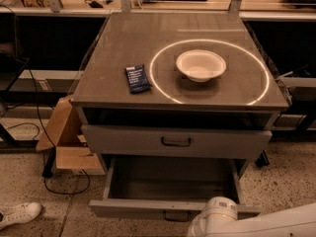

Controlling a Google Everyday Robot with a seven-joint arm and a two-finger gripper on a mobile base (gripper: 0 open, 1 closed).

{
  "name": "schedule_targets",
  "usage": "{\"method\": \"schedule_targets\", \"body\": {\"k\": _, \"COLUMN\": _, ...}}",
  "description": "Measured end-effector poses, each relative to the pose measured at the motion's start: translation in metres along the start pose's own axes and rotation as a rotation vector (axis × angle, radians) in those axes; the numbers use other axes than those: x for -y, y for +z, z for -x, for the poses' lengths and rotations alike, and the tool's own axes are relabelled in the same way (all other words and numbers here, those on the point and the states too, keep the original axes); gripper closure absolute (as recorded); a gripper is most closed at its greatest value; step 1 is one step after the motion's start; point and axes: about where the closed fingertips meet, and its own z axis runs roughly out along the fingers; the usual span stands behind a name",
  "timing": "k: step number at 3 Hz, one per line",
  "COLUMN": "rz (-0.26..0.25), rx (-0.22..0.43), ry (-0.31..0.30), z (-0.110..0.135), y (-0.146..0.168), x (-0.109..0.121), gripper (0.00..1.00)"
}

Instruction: Close middle drawer

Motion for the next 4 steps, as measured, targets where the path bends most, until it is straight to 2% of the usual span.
{"method": "schedule_targets", "body": {"k": 1, "rz": -0.007, "rx": 0.011, "ry": 0.006, "z": 0.014, "y": 0.003, "x": 0.014, "gripper": 1.0}}
{"method": "schedule_targets", "body": {"k": 2, "rz": -0.015, "rx": 0.045, "ry": 0.006, "z": 0.038, "y": 0.003, "x": 0.032, "gripper": 1.0}}
{"method": "schedule_targets", "body": {"k": 4, "rz": -0.017, "rx": 0.053, "ry": 0.018, "z": 0.041, "y": 0.003, "x": 0.036, "gripper": 1.0}}
